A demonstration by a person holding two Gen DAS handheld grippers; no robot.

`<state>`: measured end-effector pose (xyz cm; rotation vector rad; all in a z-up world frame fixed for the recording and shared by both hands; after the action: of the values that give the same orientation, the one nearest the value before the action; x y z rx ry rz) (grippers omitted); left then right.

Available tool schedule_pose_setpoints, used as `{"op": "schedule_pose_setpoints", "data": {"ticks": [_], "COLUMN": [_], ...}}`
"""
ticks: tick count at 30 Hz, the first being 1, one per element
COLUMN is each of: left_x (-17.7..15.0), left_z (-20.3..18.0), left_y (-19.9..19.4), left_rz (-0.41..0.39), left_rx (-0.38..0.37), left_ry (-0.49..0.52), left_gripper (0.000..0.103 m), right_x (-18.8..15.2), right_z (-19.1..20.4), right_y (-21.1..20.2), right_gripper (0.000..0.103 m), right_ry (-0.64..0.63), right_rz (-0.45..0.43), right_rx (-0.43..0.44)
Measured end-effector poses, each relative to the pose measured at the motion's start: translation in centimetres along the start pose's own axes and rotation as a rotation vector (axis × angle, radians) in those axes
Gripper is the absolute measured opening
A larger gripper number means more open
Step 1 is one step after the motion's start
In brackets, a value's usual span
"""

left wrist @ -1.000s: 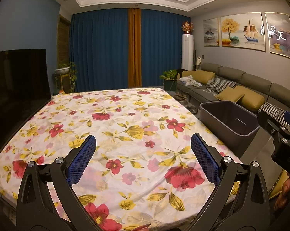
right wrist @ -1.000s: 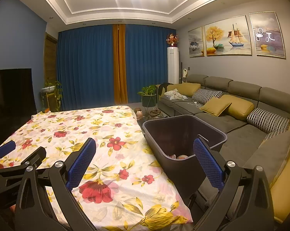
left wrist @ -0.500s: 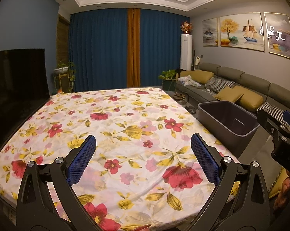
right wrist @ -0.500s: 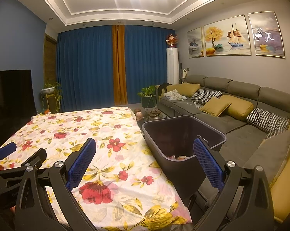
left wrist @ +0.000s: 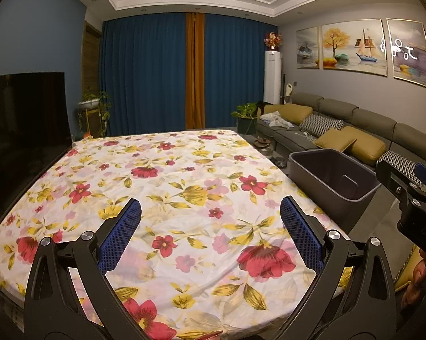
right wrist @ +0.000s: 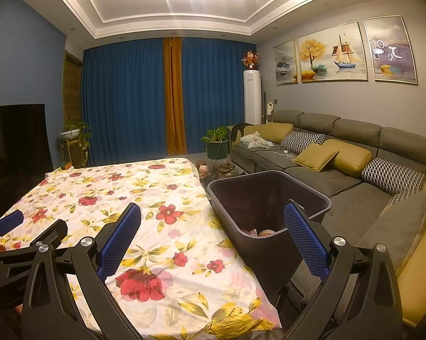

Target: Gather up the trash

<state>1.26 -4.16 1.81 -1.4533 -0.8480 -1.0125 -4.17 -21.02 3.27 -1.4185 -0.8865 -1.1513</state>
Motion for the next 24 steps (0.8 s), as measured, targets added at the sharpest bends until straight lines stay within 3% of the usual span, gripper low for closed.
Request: {"op": "schedule_pose_setpoints", "data": {"ticks": [24], "left_x": [0.03], "left_z": [0.05], "left_y": [-0.08], "left_rz": [0.0], "left_rx": [-0.001], "left_ry": [-0.002], "left_gripper": [0.097], "right_x": [0.05], "right_z": [0.12], "right_y": [0.01], "right_gripper": [0.097], "right_ry": [0.004], "right_rz": [-0.002], "right_rx": [-0.004]}}
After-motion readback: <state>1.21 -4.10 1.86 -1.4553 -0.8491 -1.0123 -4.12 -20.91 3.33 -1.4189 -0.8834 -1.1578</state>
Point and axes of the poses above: each gripper's, at about its wrist camera, not at the fingertips, and y roughly the way its jaws point, z to its left, x to its top, the point moved 2 cm from there along y, roughly the way its jaws point, and after that the axes turned 1 degree about -y, right-handed, at the moved point
